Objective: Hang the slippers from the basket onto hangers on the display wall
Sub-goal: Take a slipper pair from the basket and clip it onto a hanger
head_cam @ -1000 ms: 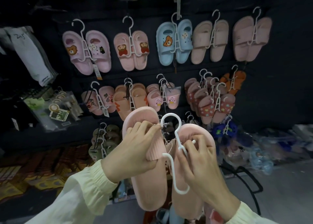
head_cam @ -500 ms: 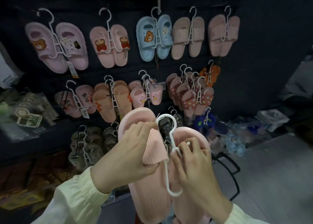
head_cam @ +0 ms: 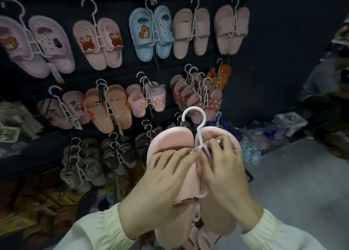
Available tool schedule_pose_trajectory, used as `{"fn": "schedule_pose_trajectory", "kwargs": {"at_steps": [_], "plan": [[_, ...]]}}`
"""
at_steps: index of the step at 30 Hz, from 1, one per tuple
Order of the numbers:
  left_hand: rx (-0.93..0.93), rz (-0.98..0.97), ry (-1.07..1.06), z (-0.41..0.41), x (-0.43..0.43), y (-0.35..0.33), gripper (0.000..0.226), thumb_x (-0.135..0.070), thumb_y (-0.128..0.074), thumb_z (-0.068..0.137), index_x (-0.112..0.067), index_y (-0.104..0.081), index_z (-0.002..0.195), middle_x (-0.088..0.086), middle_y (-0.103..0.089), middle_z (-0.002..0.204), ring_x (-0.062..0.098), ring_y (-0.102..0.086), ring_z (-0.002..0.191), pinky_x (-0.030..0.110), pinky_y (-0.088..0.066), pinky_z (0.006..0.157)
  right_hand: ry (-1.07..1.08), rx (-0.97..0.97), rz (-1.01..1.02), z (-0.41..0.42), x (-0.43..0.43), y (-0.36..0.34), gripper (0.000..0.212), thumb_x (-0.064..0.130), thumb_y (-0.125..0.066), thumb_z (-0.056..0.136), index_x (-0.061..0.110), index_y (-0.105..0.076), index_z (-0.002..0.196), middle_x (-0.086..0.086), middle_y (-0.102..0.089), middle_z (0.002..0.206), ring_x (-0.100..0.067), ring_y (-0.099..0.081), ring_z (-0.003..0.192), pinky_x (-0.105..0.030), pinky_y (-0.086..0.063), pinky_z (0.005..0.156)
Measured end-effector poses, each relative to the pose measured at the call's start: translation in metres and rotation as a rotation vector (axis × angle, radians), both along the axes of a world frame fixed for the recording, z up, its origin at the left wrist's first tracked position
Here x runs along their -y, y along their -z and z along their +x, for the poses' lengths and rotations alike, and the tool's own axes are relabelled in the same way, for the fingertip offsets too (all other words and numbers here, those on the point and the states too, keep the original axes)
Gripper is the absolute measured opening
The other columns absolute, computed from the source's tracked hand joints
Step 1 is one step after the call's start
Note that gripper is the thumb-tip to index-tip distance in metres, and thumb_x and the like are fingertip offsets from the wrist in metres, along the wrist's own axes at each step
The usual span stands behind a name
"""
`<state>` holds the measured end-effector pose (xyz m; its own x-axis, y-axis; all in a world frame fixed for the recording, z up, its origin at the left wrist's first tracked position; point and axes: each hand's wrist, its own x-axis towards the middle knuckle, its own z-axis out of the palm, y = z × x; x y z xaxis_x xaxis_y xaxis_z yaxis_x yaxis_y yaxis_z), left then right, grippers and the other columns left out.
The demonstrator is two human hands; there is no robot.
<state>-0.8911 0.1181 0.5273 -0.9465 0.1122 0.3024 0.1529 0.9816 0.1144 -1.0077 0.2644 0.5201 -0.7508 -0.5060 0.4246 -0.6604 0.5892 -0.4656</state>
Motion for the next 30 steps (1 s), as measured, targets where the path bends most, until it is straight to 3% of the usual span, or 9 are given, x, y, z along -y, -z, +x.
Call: {"fn": "schedule_pose_trajectory", "kwargs": {"at_steps": [6, 10, 18, 23, 26, 30], "plan": [[-0.048, -0.086, -0.058, -0.057, -0.064, -0.007, 0.104, -0.069, -0.065, 0.072, -0.023, -0.023, 0.156, -0.001, -0.039, 0.150, 0.024, -0.043, 0.131, 0.045, -0.037, 0.107, -0.011, 0.019, -0.028, -0.053, -0.059, -0.012, 0.020, 0.037, -0.040, 0.094, 0.026, -0.057, 0.099, 0.007, -0.048, 0.105, -0.015, -0.051, 0.100, -0.028, -0.031, 0.086], [-0.098, -0.103, -0.091, -0.101, -0.115, -0.013, 0.098, -0.070, -0.062, 0.078, -0.024, -0.024, 0.156, 0.000, -0.042, 0.147, 0.024, -0.045, 0.129, 0.043, -0.036, 0.107, -0.036, 0.016, -0.024, -0.097, -0.109, -0.022, 0.028, 0.041, -0.037, 0.092, 0.030, -0.060, 0.104, 0.011, -0.048, 0.109, -0.010, -0.049, 0.107, -0.021, -0.027, 0.090], [-0.130, -0.090, -0.125, -0.175, -0.217, -0.010, 0.094, -0.068, -0.061, 0.079, -0.019, -0.034, 0.154, 0.002, -0.047, 0.145, 0.024, -0.049, 0.126, 0.046, -0.038, 0.103, -0.060, 0.048, -0.082, -0.165, -0.206, -0.020, 0.009, 0.028, -0.051, 0.096, 0.029, -0.059, 0.101, 0.013, -0.048, 0.107, -0.006, -0.048, 0.104, -0.016, -0.023, 0.089], [-0.140, -0.109, -0.128, -0.202, -0.258, -0.009, 0.095, -0.062, -0.069, 0.071, -0.019, -0.040, 0.151, 0.005, -0.048, 0.141, 0.027, -0.053, 0.114, 0.045, -0.043, 0.089, -0.145, 0.078, -0.093, -0.200, -0.254, -0.021, 0.008, 0.032, -0.049, 0.098, 0.031, -0.056, 0.101, 0.017, -0.049, 0.105, -0.001, -0.047, 0.105, -0.026, -0.032, 0.095], [-0.091, -0.101, -0.115, -0.209, -0.275, -0.013, 0.093, -0.063, -0.069, 0.070, -0.024, -0.041, 0.150, 0.005, -0.047, 0.141, 0.028, -0.051, 0.119, 0.045, -0.043, 0.089, -0.191, 0.146, -0.141, -0.217, -0.277, -0.022, 0.008, 0.033, -0.045, 0.101, 0.033, -0.053, 0.099, 0.021, -0.052, 0.104, 0.004, -0.047, 0.103, -0.031, -0.037, 0.096], [-0.073, -0.099, -0.081, -0.210, -0.292, -0.017, 0.081, -0.062, -0.071, 0.069, -0.030, -0.050, 0.141, 0.004, -0.047, 0.139, 0.027, -0.051, 0.119, 0.045, -0.042, 0.090, -0.186, 0.221, -0.250, -0.241, -0.295, -0.024, 0.019, 0.030, -0.039, 0.104, 0.028, -0.055, 0.094, 0.016, -0.057, 0.098, -0.004, -0.055, 0.094, -0.035, -0.041, 0.085]]}}
